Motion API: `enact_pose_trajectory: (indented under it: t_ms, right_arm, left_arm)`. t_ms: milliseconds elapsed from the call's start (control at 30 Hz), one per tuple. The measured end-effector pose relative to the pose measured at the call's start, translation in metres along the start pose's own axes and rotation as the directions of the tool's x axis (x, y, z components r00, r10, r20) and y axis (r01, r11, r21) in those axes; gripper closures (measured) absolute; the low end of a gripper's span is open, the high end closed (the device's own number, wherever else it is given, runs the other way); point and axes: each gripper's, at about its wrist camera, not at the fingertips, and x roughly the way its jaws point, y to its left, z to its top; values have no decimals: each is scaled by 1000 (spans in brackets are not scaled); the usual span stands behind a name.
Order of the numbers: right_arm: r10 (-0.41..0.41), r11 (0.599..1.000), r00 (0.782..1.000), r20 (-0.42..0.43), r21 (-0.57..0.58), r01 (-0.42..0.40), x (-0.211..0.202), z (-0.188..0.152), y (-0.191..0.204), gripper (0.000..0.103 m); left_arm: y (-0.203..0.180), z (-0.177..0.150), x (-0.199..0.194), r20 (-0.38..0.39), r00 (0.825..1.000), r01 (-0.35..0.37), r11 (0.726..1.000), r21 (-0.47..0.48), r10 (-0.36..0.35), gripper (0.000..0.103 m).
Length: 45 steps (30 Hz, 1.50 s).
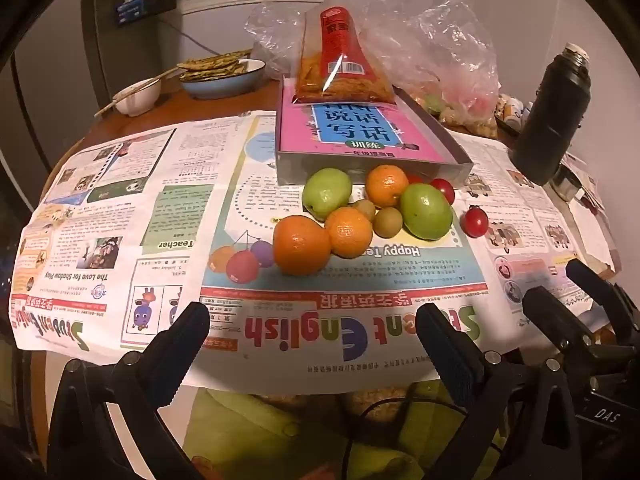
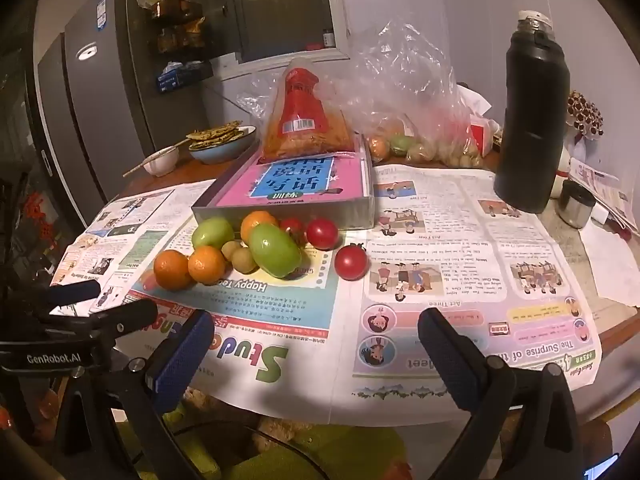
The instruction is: Organize fruits
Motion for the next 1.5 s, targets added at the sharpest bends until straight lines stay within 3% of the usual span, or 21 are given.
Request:
enact_pose_trajectory:
  t_ms: [267,1500]
  right_arm:
    - [-11,1000,999,-32,-6,11,-1,4,3,0]
    - [-16,1000,1000,-21,-9,16,-5,0,7,0]
  left_arm:
    - [-5,2,-4,1,1000,19,1000,19,-19,1]
    - [-7,-2,-6,15,999,39,999,28,-39,1]
